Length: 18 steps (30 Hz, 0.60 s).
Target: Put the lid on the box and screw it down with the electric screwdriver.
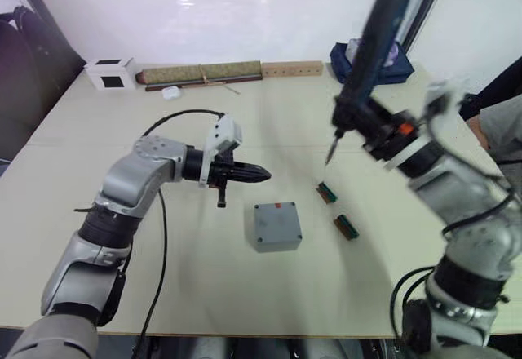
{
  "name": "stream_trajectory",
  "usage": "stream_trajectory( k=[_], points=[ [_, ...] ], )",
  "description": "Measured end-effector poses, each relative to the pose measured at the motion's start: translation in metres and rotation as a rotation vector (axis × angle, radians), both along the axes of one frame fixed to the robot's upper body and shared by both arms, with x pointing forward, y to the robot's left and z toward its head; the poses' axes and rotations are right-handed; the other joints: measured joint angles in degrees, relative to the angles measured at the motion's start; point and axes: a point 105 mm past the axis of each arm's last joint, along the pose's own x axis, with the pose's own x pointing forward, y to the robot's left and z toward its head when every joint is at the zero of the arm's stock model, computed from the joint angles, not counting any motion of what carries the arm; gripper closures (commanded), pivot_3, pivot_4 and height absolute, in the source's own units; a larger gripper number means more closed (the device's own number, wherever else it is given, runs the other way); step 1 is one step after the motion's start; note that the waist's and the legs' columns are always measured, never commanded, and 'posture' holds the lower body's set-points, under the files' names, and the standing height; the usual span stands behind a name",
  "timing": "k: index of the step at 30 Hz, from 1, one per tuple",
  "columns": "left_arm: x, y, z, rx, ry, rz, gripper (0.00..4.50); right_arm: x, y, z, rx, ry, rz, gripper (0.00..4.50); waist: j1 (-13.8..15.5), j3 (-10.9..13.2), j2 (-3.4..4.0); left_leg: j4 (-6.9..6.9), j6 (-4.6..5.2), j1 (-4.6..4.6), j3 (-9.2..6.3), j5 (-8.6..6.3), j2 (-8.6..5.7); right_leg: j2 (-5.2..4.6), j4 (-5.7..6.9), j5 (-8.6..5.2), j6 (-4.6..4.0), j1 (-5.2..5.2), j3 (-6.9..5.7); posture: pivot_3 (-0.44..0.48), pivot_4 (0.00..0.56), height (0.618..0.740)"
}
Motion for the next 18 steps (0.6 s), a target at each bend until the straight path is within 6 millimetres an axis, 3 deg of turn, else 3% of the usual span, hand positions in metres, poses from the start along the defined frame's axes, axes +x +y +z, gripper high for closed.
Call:
stream_trajectory(
  k=[5,18],
  points=[
    [-0.011,0.001,-0.026,0.05,0.046,-0.007,4.5,-0.003,0.02,-0.031,-0.106,0.009,-0.043,2.71,-0.25,0.0,0.0,0.0,-0.02,0.01,-0.01,0.01,0.0,0.14,0.04,0.0,0.0,-0.04,-0.01,0.0,0.15,0.74],
    [-0.035,-0.007,-0.036,0.118,0.044,-0.047,4.5,-0.013,0.043,-0.043,-0.168,-0.057,-0.014,2.71,-0.28,0.0,0.0,-0.03,-0.03,0.04,-0.03,0.02,0.03,0.19,0.05,0.0,-0.02,-0.04,-0.01,0.0,0.15,0.74]
  ],
)
